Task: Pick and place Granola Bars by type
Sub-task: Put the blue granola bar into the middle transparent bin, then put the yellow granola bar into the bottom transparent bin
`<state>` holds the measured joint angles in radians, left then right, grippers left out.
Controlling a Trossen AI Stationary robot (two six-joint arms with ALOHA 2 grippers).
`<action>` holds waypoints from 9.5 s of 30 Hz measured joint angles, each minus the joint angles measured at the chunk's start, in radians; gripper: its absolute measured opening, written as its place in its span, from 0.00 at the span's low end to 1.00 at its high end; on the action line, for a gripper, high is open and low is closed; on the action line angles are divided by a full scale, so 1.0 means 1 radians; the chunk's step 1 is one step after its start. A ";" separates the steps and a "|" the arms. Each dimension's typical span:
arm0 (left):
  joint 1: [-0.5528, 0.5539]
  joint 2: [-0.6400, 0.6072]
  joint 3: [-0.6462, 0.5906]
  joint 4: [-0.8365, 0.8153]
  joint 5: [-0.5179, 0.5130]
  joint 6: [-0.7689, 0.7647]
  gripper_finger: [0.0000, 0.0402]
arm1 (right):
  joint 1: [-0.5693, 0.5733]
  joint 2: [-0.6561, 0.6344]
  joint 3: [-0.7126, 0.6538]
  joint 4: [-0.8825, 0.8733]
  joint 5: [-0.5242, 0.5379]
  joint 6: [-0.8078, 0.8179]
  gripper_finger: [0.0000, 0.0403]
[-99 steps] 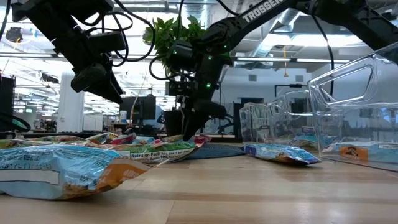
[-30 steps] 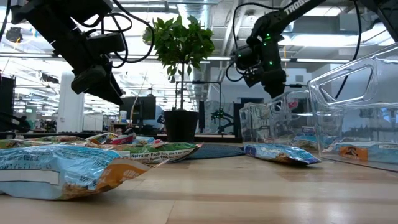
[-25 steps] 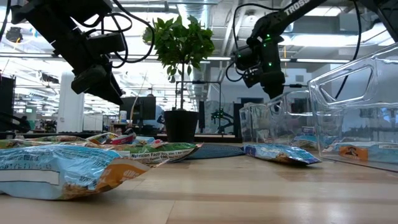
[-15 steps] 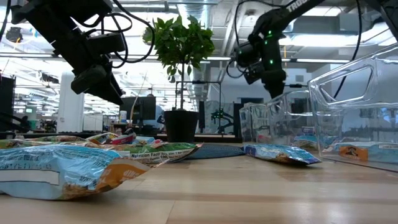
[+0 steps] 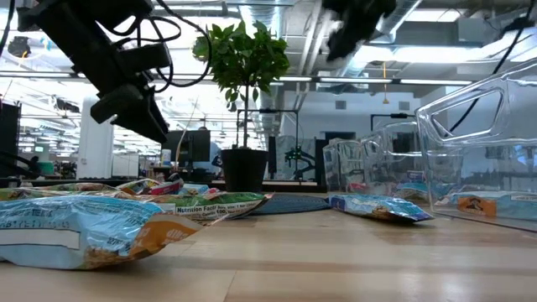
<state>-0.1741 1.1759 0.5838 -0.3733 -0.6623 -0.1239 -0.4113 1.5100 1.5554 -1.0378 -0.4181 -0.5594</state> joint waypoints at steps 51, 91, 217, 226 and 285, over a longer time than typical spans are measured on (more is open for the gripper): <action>0.102 0.655 0.357 0.721 0.912 0.746 0.57 | 0.371 -0.620 -0.915 0.843 0.152 0.106 0.29; 0.156 1.020 0.833 0.281 1.027 0.791 0.57 | 0.466 -0.621 -0.990 0.900 0.155 0.028 0.29; 0.286 1.025 1.040 0.734 0.696 0.476 0.32 | 0.568 -1.107 -0.994 0.742 0.523 0.170 0.29; 0.288 1.036 1.041 0.750 0.712 0.468 0.35 | 0.568 -1.107 -0.994 0.739 0.523 0.169 0.29; 0.016 0.268 0.298 0.009 0.474 0.292 0.60 | 0.566 -0.474 -1.018 1.342 0.416 -0.055 0.29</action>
<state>-0.1579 1.4437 0.8815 -0.3644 -0.1882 0.1685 0.1547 1.0364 0.5377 0.3044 -0.0021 -0.6140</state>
